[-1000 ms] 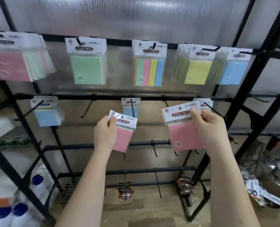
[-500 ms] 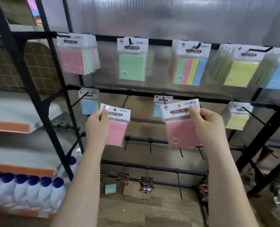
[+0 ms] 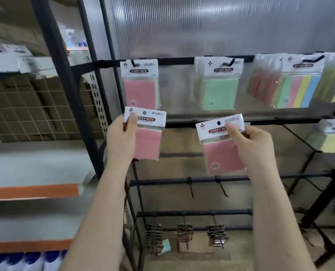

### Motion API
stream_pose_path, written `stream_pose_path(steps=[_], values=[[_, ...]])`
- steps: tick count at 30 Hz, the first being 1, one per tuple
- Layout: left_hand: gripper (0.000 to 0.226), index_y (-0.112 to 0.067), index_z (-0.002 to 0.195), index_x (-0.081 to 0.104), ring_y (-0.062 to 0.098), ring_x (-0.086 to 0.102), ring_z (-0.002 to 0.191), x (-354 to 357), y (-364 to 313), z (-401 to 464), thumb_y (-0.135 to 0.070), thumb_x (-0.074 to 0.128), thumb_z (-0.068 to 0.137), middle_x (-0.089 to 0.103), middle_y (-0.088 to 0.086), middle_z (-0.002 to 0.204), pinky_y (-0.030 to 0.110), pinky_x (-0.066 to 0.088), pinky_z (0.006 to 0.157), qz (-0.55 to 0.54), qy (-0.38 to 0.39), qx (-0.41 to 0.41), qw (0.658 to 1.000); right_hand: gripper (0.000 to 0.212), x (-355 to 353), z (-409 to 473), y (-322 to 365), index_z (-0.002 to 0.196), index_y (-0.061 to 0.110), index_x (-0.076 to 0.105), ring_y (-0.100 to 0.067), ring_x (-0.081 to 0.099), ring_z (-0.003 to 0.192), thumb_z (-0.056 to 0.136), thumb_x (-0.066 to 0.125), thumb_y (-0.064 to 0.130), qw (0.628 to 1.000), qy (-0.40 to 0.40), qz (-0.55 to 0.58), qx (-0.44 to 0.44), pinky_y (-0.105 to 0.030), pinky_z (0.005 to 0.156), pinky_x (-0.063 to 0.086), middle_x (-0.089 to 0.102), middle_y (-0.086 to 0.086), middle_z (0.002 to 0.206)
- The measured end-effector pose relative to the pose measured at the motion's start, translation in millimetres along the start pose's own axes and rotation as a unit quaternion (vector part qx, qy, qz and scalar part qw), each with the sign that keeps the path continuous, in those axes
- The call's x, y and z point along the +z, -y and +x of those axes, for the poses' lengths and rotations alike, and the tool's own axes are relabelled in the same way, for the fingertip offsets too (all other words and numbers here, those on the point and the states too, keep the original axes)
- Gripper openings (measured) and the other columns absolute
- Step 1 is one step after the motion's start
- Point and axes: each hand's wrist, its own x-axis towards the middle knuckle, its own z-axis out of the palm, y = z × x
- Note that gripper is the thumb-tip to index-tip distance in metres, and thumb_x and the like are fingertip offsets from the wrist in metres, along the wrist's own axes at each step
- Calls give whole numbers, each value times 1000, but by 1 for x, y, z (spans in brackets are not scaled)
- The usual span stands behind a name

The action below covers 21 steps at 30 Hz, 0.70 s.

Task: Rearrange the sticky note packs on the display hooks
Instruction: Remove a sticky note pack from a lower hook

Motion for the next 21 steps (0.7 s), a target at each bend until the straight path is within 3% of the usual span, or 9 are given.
stream_pose_path(steps=[3,7,9,12,17,21], values=[[22,-34,78,56,-7,57,61,-14,-2,20,-47,47,94,63,-15,76,25,44,50,-21,3,25,999,26,20,-7,4,64,32,71,4,51,44,83,65,49,1000,-20,-3,5,-24,50,40,63,17,55],[22,-35,75,54,-11,56,62,-19,-10,40,-44,49,94,62,-17,75,27,46,52,-56,7,57,997,31,36,-12,7,67,25,69,-3,51,48,83,64,50,999,-41,-18,11,-23,50,40,60,16,51],[24,-34,73,52,-6,56,61,-18,-17,50,-46,48,93,59,-14,75,31,48,55,-58,3,71,996,39,42,-11,8,75,14,70,-12,50,56,84,63,51,999,-48,-17,7,-27,56,39,61,7,57],[25,-32,73,48,-4,54,62,-13,-29,64,-46,48,94,56,-13,73,21,48,55,-71,1,96,993,58,46,-9,9,87,-7,63,-19,45,61,85,61,52,999,-50,-20,0,-29,60,35,54,-9,68],[21,-32,76,51,-8,59,70,-7,-45,81,-37,47,96,59,-14,77,8,44,59,-114,-21,144,983,51,51,-1,11,84,0,67,-16,47,60,85,61,50,999,-47,-16,-3,-28,57,35,58,-5,66],[24,-30,73,49,-8,57,68,-1,-45,90,-34,47,97,59,-12,75,11,45,59,-136,-49,141,979,35,54,6,14,69,20,70,-5,45,50,86,61,49,999,-43,-15,-1,-26,53,35,57,12,52]])
